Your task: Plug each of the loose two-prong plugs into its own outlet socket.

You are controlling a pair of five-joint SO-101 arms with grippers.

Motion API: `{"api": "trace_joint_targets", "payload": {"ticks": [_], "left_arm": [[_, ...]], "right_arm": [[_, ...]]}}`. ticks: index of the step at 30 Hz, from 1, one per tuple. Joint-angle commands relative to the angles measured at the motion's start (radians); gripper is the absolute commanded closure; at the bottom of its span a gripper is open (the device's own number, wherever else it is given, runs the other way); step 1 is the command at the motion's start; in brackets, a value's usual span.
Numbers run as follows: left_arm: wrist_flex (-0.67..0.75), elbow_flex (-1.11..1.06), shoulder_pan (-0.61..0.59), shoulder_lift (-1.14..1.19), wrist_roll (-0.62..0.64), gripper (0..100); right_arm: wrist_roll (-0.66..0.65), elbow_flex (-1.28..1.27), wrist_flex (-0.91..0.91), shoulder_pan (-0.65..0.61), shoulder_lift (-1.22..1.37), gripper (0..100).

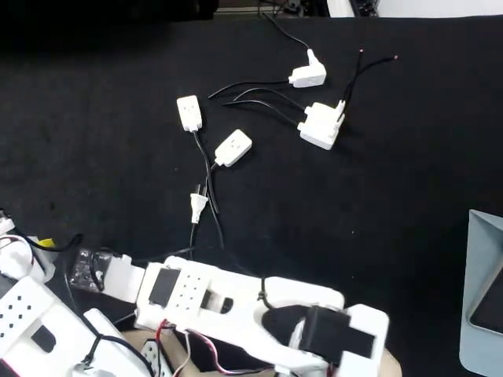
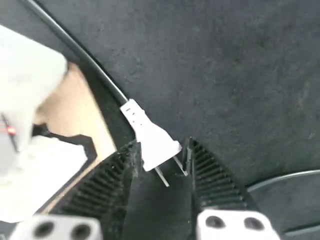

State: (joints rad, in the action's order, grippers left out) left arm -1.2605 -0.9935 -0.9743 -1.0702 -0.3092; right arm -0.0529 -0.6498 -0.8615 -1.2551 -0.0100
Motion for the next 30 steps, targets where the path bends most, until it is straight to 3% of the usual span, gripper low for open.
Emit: {"api": "trace_joint_targets", "payload": {"ticks": [1,8,12,17,22,30], "left_arm": [[-0.006,0.035,0.028,-0.006,-0.003,72],[-0.006,0.033,0.025,-0.006,-0.005,72],[-0.006,0.033,0.021,-0.006,-0.006,72],[-0.006,0.033,0.022,-0.008,-0.006,72],[-0.006,0.031,0.027,-0.008,-0.006,72],[-0.006,0.031,0.03,-0.014,-0.002,72]], "right_arm": [[-0.011,0.018,0.014,-0.012,0.041,86.1],[-0.011,0.018,0.055,-0.006,0.108,87.4],[-0.029,0.025,0.084,0.035,0.107,99.1],[-0.057,0.041,0.066,0.117,0.091,98.7],[-0.054,0.042,-0.011,0.221,-0.054,98.7],[0.069,0.041,-0.138,0.437,-0.328,98.7]]}}
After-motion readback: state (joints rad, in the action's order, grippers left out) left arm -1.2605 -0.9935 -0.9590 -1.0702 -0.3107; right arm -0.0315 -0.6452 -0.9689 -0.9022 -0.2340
